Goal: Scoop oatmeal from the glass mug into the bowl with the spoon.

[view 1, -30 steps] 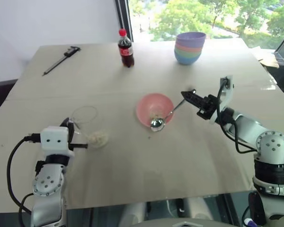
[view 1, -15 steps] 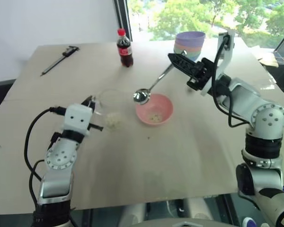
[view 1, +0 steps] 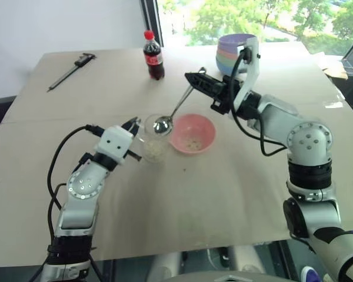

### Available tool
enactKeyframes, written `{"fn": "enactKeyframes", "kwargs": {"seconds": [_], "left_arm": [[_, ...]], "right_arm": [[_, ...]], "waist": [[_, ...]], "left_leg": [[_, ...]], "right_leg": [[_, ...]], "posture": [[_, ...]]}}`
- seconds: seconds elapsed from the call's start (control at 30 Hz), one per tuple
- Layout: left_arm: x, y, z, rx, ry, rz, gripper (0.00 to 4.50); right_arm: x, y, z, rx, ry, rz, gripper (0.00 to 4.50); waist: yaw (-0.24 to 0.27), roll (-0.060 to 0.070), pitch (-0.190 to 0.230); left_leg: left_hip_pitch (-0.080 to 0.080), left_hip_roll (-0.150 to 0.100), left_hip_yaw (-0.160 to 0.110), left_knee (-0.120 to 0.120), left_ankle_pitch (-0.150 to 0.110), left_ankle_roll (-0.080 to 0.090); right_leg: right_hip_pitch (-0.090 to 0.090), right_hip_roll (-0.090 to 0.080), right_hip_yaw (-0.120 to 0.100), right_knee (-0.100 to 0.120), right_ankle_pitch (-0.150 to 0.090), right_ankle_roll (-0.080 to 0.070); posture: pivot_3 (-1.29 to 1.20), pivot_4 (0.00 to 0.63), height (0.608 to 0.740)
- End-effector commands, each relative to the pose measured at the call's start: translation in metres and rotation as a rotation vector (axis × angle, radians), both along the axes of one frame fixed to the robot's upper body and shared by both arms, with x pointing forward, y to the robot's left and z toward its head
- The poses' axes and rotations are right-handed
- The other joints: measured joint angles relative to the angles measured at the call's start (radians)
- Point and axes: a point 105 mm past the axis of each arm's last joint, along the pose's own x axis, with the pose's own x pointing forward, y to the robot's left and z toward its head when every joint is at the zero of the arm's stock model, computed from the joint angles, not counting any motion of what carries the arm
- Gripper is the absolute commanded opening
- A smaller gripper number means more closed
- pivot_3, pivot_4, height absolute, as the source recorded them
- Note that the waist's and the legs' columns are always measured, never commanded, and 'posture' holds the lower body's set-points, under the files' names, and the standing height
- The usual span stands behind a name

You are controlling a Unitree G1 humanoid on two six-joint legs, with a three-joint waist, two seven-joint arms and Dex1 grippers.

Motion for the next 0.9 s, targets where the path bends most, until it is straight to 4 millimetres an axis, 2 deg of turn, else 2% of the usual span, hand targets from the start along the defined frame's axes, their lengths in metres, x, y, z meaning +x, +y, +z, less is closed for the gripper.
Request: {"fn": "enactKeyframes", "kwargs": {"seconds": [0.03, 0.23, 0.4, 0.57, 0.9], "left_arm": [[-0.001, -0.009, 0.019, 0.000, -0.075, -0.052, 0.03], [0.002, -0.015, 0.021, 0.008, -0.081, -0.074, 0.03], [0.002, -0.015, 0.021, 0.009, -0.079, -0.078, 0.03], [0.001, -0.015, 0.020, 0.001, -0.076, -0.078, 0.03], [0.001, -0.013, 0.011, -0.018, -0.049, -0.082, 0.03]], "right_arm": [[-0.010, 0.013, 0.003, -0.058, -0.093, 0.048, 0.00], [-0.016, 0.031, -0.019, -0.137, -0.115, 0.100, 0.00], [-0.024, 0.040, -0.028, -0.149, -0.117, 0.142, 0.00], [-0.025, 0.042, -0.027, -0.142, -0.145, 0.142, 0.00], [-0.013, 0.038, -0.009, -0.100, -0.205, 0.090, 0.00]], "waist": [[0.000, 0.000, 0.000], [0.000, 0.000, 0.000], [0.000, 0.000, 0.000], [0.000, 0.000, 0.000], [-0.001, 0.000, 0.000]], "left_leg": [[0.000, 0.000, 0.000, 0.001, 0.000, 0.000], [0.000, 0.000, 0.000, 0.002, 0.000, 0.000], [0.000, 0.000, 0.000, 0.002, 0.000, 0.000], [0.000, 0.000, -0.001, 0.002, 0.000, -0.001], [0.000, -0.001, -0.001, 0.002, 0.001, -0.001]], "right_leg": [[0.000, 0.000, 0.000, 0.001, 0.000, 0.000], [0.000, 0.000, 0.000, 0.002, 0.000, -0.001], [0.000, 0.000, 0.000, 0.001, 0.000, 0.000], [0.000, 0.000, 0.000, 0.002, 0.000, 0.000], [0.000, 0.000, 0.000, 0.002, 0.000, 0.000]], "posture": [[0.00, 0.150, 0.740], [0.00, 0.150, 0.740], [0.00, 0.150, 0.740], [0.00, 0.150, 0.740], [0.00, 0.150, 0.740]]}}
